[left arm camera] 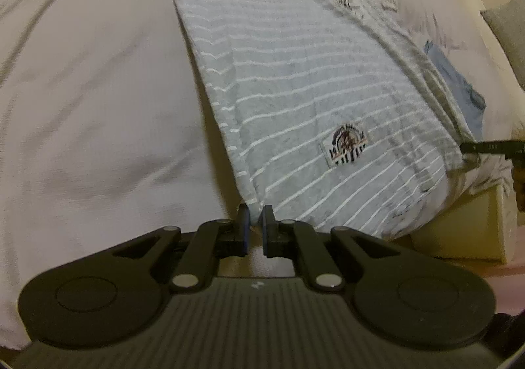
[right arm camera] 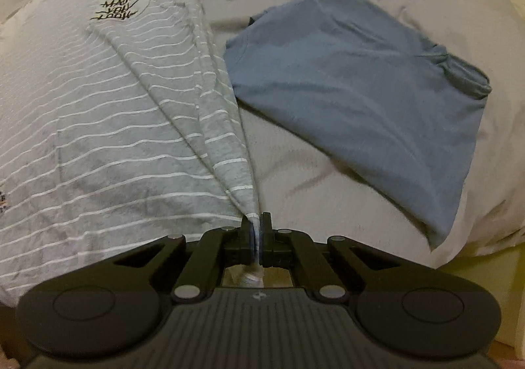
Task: Fold clothes
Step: 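Spread the shirt flat on the bed, right tool pulling the hem straight, then fold the shirt side inward with the left tool toward the right tool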
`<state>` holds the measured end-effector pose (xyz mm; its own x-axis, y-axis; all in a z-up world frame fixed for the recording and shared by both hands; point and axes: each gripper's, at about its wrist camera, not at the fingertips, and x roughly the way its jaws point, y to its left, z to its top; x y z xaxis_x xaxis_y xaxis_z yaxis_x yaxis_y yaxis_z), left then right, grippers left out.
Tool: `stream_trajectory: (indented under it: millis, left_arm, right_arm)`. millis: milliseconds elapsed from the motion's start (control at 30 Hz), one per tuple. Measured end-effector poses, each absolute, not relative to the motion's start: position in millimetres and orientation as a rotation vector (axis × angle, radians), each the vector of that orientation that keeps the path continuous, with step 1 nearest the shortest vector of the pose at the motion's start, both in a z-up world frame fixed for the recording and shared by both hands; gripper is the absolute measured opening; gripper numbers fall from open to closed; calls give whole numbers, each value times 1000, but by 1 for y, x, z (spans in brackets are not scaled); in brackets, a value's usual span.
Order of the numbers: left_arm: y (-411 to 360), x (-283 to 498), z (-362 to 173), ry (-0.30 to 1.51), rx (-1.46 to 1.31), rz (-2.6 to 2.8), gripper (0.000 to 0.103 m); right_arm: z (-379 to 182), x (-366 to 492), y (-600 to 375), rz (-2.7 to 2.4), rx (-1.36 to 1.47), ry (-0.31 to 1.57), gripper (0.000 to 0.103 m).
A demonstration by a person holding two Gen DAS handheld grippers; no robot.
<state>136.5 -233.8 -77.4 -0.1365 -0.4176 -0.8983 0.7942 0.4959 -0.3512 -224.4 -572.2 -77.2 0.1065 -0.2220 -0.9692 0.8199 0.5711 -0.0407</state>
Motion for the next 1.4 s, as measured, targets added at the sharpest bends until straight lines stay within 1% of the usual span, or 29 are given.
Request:
stream_trajectory:
  millis: [67, 100, 167, 267, 300, 333, 400, 433, 500, 567, 600, 633, 667, 700, 767, 867, 1167, 1233, 1300, 1333, 1400]
  left_arm:
    - [-229, 139, -70, 1336, 356, -1083, 3]
    - [-225, 141, -71, 1342, 365, -1079, 0]
    - [-220, 143, -76, 1358, 376, -1070, 0]
    - [-218, 140, -87, 1371, 367, -1064, 1]
    - [-219, 137, -89, 1352, 369, -1075, 14]
    - [-220, 135, -90, 1334, 372, -1085, 34]
    - [-223, 130, -93, 1283, 387, -1098, 57]
    - [-225, 130, -96, 1267, 379, -1108, 58]
    - [-229, 131, -102, 1238, 360, -1128, 58]
    - [-234, 134, -113, 1282, 292, -1173, 52]
    - [-238, 132, -117, 1315, 275, -1210, 45]
    - [-242, 131, -121, 1347, 259, -1247, 34]
    - [-246, 127, -122, 1361, 268, -1292, 26]
    - [-250, 124, -121, 1377, 271, -1328, 14]
    - [-253, 126, -112, 1428, 226, -1352, 9]
    - [-253, 136, -86, 1491, 96, -1393, 7]
    - [-234, 147, -93, 1586, 136, -1288, 8]
    - [-230, 149, -94, 1606, 146, -1266, 6]
    - [-227, 135, -100, 1620, 193, -1299, 6]
    - [-226, 127, -100, 1618, 219, -1318, 7]
    - [-227, 116, -99, 1602, 244, -1343, 7]
  right_arm:
    - [-74, -228, -573, -827, 625, 1234, 0]
    - [-72, -230, -573, -820, 636, 1234, 0]
    - [-68, -234, -573, -807, 657, 1234, 0]
    - [-79, -234, -581, -811, 698, 1241, 0]
    - [-81, -232, -582, -807, 695, 1244, 0]
    - [-83, -231, -582, -803, 691, 1248, 0]
    - [-86, -230, -583, -793, 682, 1255, 0]
    - [-87, -229, -582, -788, 677, 1260, 0]
    - [-88, -231, -581, -783, 675, 1268, 4]
    - [-89, -233, -578, -779, 673, 1277, 4]
    - [-90, -233, -577, -776, 669, 1282, 5]
    - [-90, -233, -576, -773, 665, 1288, 6]
    - [-90, -232, -575, -771, 662, 1290, 6]
    - [-89, -231, -574, -769, 658, 1292, 6]
    - [-88, -230, -574, -765, 657, 1293, 6]
    - [-83, -228, -576, -759, 646, 1291, 7]
    - [-81, -228, -581, -780, 619, 1294, 7]
    - [-82, -228, -578, -787, 605, 1300, 7]
    - [-81, -228, -574, -796, 579, 1310, 12]
    - [-79, -227, -570, -801, 554, 1316, 20]
    - [-72, -224, -561, -811, 479, 1326, 29]
